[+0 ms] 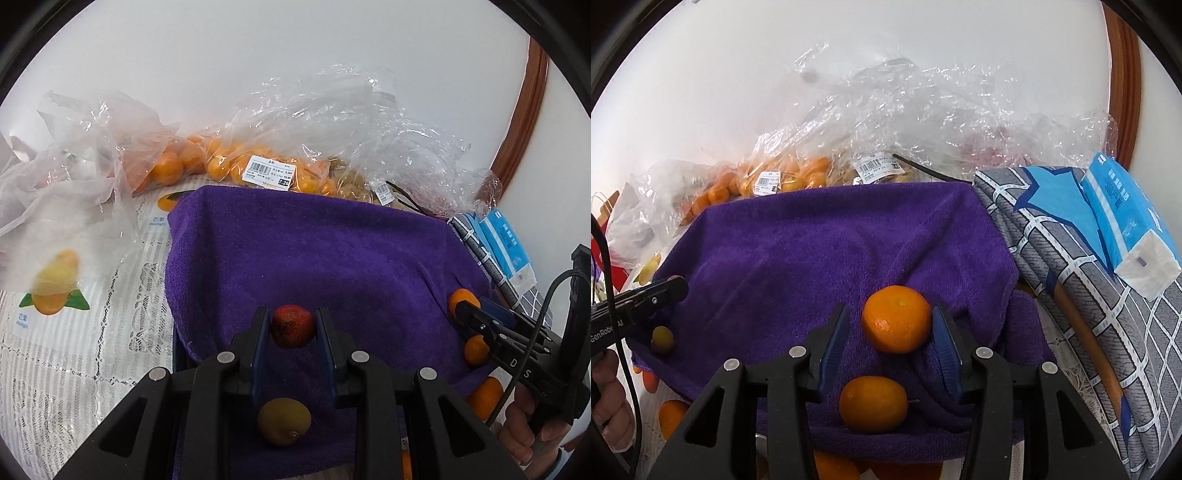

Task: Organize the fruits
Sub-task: 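Open the right tool to release the orange while the left tool releases the red fruit, then withdraw both open tools back from the towel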

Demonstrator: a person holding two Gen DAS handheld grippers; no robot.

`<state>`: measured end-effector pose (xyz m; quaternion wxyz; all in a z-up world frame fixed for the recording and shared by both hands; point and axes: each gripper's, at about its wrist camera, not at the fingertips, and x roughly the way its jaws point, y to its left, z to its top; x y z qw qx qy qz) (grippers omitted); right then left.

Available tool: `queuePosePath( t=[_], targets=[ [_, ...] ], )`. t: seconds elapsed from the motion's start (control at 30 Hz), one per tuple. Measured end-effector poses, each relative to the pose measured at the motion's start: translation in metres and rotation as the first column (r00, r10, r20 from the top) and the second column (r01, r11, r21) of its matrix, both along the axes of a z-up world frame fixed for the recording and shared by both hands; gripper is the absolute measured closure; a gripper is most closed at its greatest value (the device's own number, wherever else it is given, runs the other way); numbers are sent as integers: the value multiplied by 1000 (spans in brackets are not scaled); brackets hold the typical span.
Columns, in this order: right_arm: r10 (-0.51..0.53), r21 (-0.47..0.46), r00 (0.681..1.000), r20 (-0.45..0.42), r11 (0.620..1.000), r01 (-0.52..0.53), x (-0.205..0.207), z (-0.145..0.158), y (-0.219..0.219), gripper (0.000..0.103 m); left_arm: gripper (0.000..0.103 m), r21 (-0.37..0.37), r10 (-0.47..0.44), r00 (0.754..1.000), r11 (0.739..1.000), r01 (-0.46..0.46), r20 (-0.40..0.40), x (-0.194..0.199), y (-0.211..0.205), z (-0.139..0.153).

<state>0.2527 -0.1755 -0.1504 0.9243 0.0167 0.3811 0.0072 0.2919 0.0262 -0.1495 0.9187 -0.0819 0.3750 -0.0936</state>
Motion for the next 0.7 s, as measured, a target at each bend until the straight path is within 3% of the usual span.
queuePosePath(
  t=[0.23,0.33,0.7],
  targets=[
    [-15,-3,999,49,1000,15,-6,8,-1,52,74,-10,-7,1000,1000,7,14,-3,0,2],
    [-26,-8,998,62,1000,27,-9,10,-1,52,65,-17,-12,999,1000,12,35,-6,-1,6],
    [-51,9,992,116,999,50,-21,31,2,52,61,-14,-29,996,999,30,89,-17,-7,16]
  ],
)
